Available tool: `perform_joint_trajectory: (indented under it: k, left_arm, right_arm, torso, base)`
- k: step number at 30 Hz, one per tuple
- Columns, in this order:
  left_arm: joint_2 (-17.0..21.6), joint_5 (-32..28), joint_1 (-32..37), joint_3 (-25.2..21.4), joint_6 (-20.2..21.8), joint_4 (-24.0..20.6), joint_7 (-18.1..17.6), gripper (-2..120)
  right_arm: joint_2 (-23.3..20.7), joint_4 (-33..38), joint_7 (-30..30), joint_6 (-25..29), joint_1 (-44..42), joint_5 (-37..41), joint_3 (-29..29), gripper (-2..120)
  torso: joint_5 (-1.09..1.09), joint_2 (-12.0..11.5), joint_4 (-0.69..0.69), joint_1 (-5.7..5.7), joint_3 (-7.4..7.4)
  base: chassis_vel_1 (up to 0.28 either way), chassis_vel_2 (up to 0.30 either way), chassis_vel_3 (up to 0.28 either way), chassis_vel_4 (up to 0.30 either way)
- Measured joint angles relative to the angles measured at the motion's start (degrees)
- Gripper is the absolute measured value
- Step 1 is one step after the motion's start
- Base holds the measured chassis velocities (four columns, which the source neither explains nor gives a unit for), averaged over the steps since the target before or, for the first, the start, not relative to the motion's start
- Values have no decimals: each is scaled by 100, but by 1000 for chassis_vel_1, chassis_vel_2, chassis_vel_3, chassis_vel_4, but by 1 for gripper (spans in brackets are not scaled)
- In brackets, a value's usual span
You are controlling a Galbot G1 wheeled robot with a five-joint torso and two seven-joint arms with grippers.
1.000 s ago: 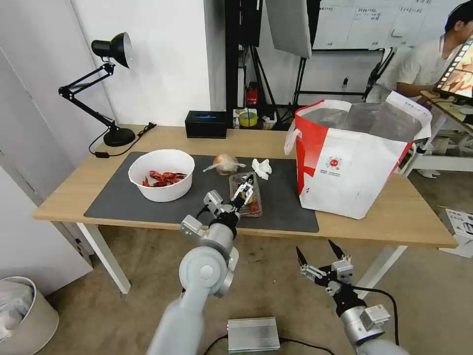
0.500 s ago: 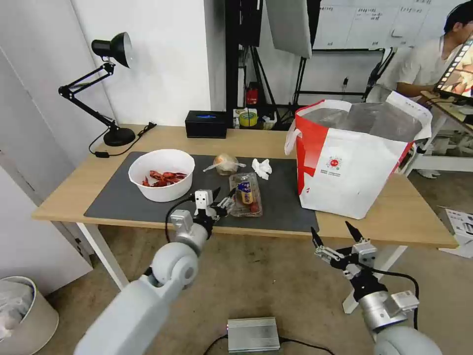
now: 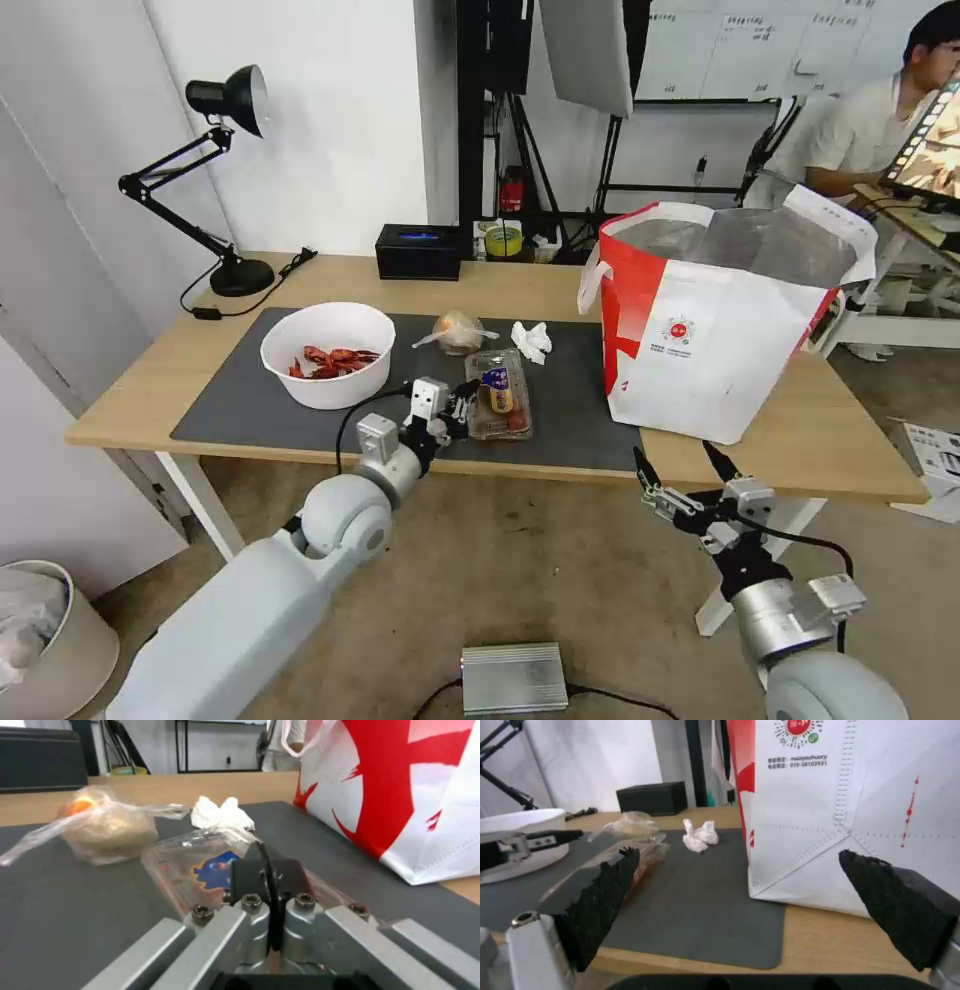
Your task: Pick up the trash from the table and place it into the takeout bag.
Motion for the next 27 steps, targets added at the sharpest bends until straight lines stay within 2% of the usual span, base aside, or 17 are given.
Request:
perform_joint_trajectory:
  k: [7,9,11,13,18,27]
  left_arm:
    - [-7,-68,-284,331,-7,362,13,0]
    - [-36,-108,-392,474,-33,497,12,0]
    - [-90,-118,-464,561,-43,557,12,0]
    - [-165,-124,-530,657,-61,616,9,0]
    - [-193,-136,-559,709,-64,674,-13,0]
    - [-181,-144,-538,714,-65,698,-29,0]
  right_arm:
    - [-99,77,107,-226,67,438,2,100]
    - [-140,157,174,-324,90,822,6,100]
    - [-159,239,228,-387,94,1045,32,100]
    - [-281,387,394,-598,205,1613,57,100]
    - [-532,504,705,-914,430,2546,37,100]
    - [-822,423,960,-1115,878,3680,-1,100]
  torso:
    - [-1,0,1,0,0]
    - [2,0,3,0,0]
    - [0,0,2,0,0]
    - [0,0,-2,-1,0]
    - [0,1,1,0,0]
    - [0,0,1,0,0]
  base:
    - [0,0,0,0]
    - [0,0,0,0]
    - [0,0,0,0]
    - [0,0,0,0]
    - [0,0,0,0]
    - [0,0,0,0]
